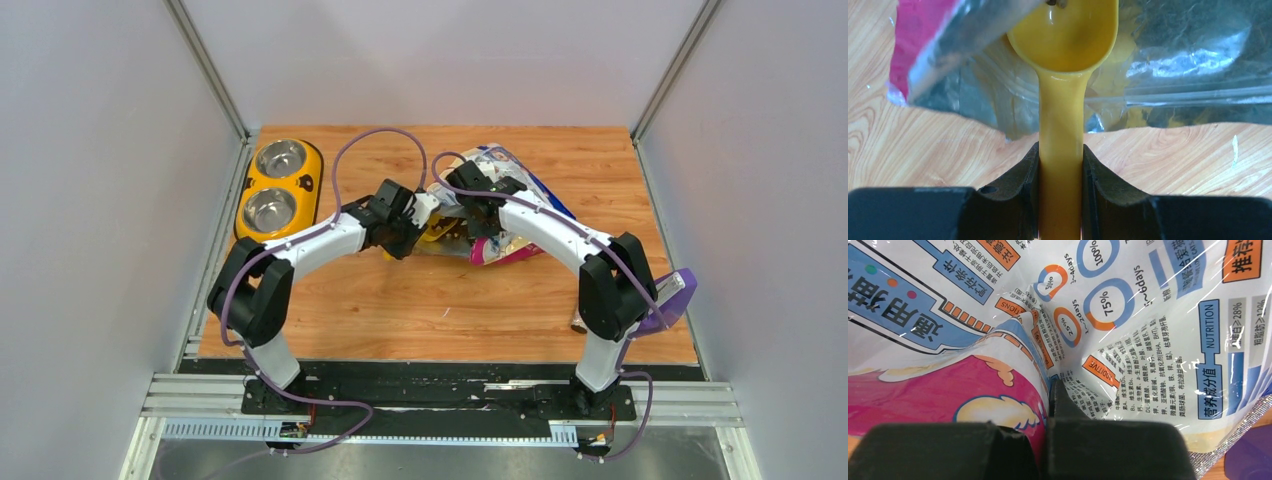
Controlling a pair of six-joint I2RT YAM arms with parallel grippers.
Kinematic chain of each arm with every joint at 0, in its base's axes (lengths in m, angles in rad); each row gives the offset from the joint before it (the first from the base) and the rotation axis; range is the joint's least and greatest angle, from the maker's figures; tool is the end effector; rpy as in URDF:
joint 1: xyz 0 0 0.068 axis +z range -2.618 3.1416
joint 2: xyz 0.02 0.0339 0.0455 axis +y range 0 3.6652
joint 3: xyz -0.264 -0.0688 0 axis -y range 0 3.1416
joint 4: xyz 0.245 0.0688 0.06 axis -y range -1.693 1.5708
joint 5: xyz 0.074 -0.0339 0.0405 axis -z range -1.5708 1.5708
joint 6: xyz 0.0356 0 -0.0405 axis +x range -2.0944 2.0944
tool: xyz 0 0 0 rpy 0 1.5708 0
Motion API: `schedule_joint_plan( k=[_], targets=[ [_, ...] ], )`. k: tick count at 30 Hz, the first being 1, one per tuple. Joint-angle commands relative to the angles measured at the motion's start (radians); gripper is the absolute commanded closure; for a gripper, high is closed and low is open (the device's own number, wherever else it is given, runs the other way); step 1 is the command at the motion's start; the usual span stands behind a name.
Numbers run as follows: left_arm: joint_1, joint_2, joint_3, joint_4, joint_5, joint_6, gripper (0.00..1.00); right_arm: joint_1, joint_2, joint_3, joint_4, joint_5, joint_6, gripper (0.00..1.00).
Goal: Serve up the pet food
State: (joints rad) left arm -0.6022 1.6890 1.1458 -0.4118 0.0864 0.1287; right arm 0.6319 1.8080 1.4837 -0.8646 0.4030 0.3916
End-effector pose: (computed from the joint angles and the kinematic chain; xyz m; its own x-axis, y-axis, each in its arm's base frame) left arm 0.2909 -0.2037 0.2110 -0.5895 0.5603 -0.5819 0.6868 0.7269 0.0043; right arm 0.3094 0.2092 0.2499 -0.8545 -0.1904 -0.4834 -0.1074 0.9751 -0.1941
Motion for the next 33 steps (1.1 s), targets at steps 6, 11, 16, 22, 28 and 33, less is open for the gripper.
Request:
schedule_joint_plan(
  k=[6, 11, 16, 22, 28, 33],
  targets=[
    [-0.036, 0.144, 0.170, -0.175, -0.078, -0.008, 1.00, 0.016, -0.025, -0.012, -0.115, 0.012, 0.087, 1.00],
    [-0.064, 0.234, 0.275, -0.235, -0.113, -0.053, 1.00, 0.017, -0.017, -0.017, -0.087, -0.009, 0.105, 1.00],
    [-0.065, 0.247, 0.304, -0.179, -0.036, -0.109, 1.00, 0.017, -0.041, -0.055, -0.028, -0.058, 0.122, 1.00],
    [-0.065, 0.187, 0.253, -0.015, 0.049, -0.156, 1.00, 0.016, -0.051, -0.056, -0.014, -0.090, 0.134, 1.00],
    [-0.066, 0.092, 0.148, 0.135, 0.049, -0.150, 1.00, 0.000, -0.056, -0.044, -0.014, -0.103, 0.142, 1.00],
    [-0.065, 0.020, 0.070, 0.249, 0.085, -0.156, 1.00, -0.015, -0.068, -0.044, -0.014, -0.117, 0.151, 1.00]
  ],
)
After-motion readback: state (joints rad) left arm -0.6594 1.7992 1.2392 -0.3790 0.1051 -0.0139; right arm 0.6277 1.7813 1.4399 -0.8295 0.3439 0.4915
